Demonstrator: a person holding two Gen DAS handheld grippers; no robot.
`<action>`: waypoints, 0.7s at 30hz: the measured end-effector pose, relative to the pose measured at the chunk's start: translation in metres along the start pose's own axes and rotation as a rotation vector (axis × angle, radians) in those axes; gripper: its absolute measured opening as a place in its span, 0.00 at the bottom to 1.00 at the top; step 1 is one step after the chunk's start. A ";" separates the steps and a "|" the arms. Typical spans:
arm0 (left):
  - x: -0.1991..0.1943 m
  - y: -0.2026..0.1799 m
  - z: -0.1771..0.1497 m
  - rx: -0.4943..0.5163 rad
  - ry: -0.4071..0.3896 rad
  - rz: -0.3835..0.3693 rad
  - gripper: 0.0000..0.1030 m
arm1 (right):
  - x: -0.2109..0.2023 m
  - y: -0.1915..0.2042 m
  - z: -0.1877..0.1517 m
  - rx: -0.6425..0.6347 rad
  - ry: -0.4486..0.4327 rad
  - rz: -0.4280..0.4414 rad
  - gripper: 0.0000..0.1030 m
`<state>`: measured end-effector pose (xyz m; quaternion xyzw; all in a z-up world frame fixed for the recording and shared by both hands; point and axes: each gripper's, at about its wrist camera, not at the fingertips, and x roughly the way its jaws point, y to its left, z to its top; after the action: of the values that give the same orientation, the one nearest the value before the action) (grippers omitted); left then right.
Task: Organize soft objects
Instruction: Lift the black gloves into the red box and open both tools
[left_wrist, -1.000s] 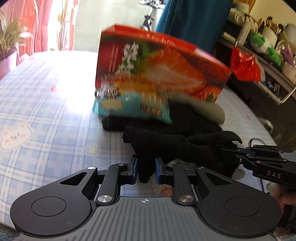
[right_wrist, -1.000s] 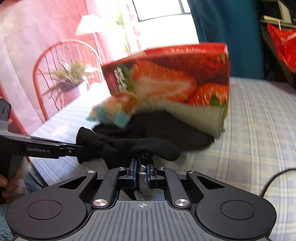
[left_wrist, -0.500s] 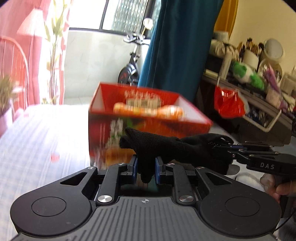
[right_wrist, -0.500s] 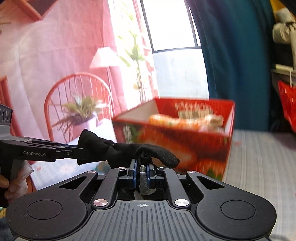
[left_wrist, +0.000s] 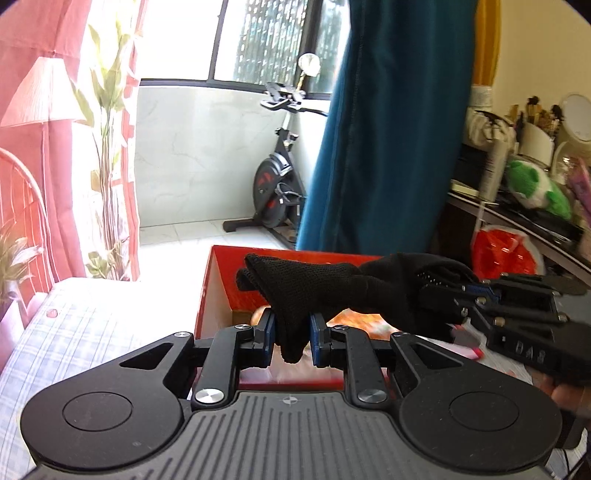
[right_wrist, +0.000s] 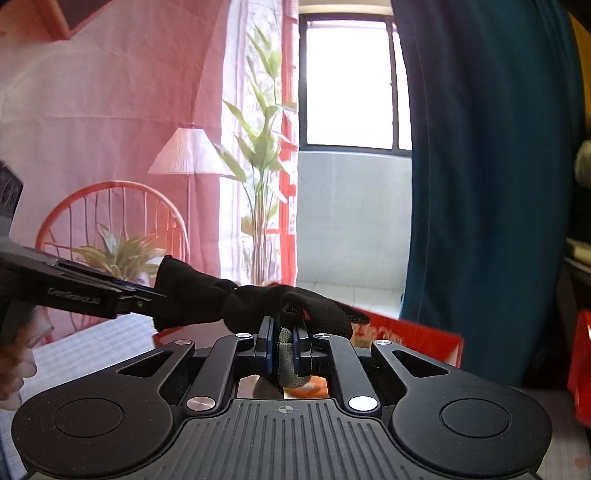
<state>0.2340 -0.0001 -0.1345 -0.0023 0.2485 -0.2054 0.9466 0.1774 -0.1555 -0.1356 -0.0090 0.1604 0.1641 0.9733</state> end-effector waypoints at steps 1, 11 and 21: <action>0.006 0.001 0.001 -0.002 0.011 0.002 0.20 | 0.008 0.000 0.000 -0.007 0.009 -0.006 0.09; 0.044 0.001 -0.019 0.042 0.133 0.041 0.27 | 0.041 0.006 -0.037 -0.052 0.135 -0.052 0.10; 0.022 0.012 -0.026 0.071 0.112 0.110 0.80 | 0.011 -0.015 -0.046 -0.006 0.137 -0.100 0.27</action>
<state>0.2437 0.0047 -0.1683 0.0564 0.2933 -0.1614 0.9406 0.1779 -0.1699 -0.1830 -0.0309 0.2253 0.1145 0.9670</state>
